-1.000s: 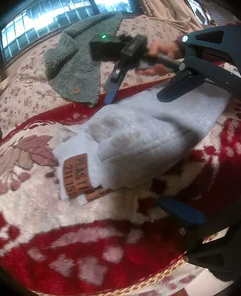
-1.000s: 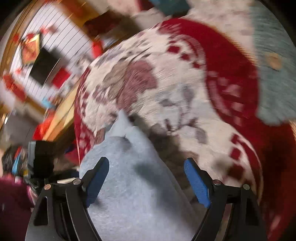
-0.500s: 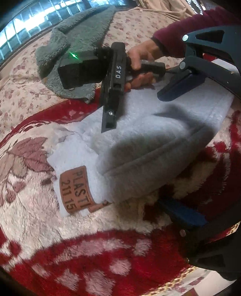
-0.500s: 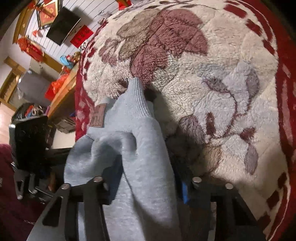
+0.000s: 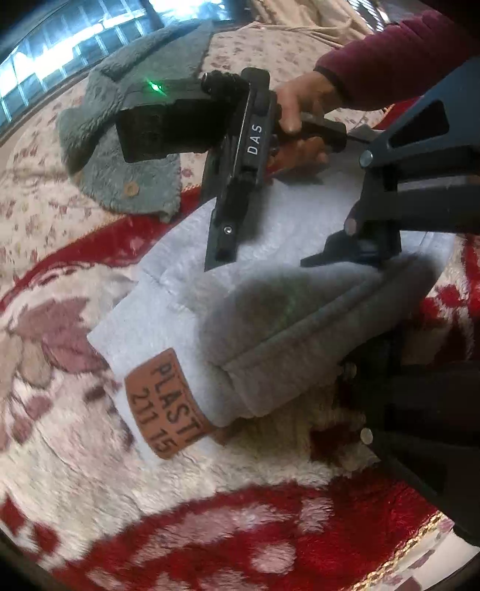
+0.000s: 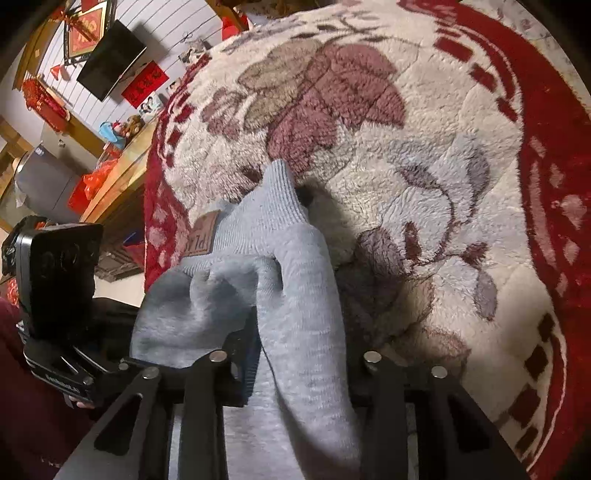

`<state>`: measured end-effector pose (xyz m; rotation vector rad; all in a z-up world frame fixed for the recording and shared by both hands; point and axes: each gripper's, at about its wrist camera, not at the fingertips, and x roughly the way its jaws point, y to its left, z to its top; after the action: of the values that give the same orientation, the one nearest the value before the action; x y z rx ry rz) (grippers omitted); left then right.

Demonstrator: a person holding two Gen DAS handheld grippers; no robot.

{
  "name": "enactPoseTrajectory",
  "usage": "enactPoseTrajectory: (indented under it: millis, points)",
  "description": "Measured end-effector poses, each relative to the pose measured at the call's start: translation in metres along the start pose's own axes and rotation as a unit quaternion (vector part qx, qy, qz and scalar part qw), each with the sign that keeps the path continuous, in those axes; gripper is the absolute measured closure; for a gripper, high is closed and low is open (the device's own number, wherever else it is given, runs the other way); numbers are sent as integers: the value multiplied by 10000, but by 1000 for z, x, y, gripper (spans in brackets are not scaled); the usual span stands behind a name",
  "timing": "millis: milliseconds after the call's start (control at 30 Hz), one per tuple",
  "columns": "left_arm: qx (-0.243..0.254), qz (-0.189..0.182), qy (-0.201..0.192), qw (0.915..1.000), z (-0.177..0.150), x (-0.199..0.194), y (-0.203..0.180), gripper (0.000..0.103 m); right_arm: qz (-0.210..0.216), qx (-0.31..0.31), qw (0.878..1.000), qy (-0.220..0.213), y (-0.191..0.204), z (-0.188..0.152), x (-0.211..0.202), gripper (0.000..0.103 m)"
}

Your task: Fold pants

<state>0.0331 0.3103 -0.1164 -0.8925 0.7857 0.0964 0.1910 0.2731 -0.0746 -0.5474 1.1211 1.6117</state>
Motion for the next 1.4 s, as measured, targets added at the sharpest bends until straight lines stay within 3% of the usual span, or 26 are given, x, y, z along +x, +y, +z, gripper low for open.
enactPoseTrajectory:
  millis: [167, 433, 633, 833, 933, 1000, 1133, 1200, 1267, 1300, 1333, 1400]
  points:
    - [213, -165, -249, 9993, 1, -20, -20, 78, -166, -95, 9992, -355, 21, 0, -36, 73]
    - [1412, -205, -805, 9865, -21, -62, -104, 78, -537, -170, 9945, -885, 49, -31, -135, 73]
    - [2377, -390, -772, 9675, -61, -67, -175, 78, -956, 102, 9883, -1184, 60, -100, -205, 72]
    - [3116, -337, -449, 9485, -126, -31, -219, 78, -1523, 965, 9770, -1138, 46, -196, -230, 60]
    - [3380, -251, -172, 9406, -162, -1, -231, 77, -1955, 1589, 9637, -886, 30, -251, -229, 52]
    - [3507, -182, -44, 9363, -184, 20, -235, 74, -2359, 2069, 9472, -654, 19, -289, -227, 46]
    - [3617, -60, 12, 9323, -212, 42, -237, 62, -3174, 3213, 8910, -460, 1, -361, -239, 46]
    - [3768, -1, -65, 9263, -218, 36, -241, 53, -3362, 3783, 8597, -689, -1, -393, -257, 46]
    - [3702, -89, 1, 9289, -214, 24, -240, 42, -3316, 4062, 8444, -1099, 7, -410, -274, 46]
    - [3653, -122, 7, 9308, -212, 19, -240, 34, -3272, 4095, 8415, -1306, 15, -414, -281, 46]
    - [3616, -208, 16, 9321, -211, 12, -239, 19, -3251, 4076, 8393, -1537, 24, -414, -288, 46]
    - [3511, -704, 117, 9336, -215, -3, -242, 5, -3244, 3977, 8354, -1968, 43, -406, -300, 46]
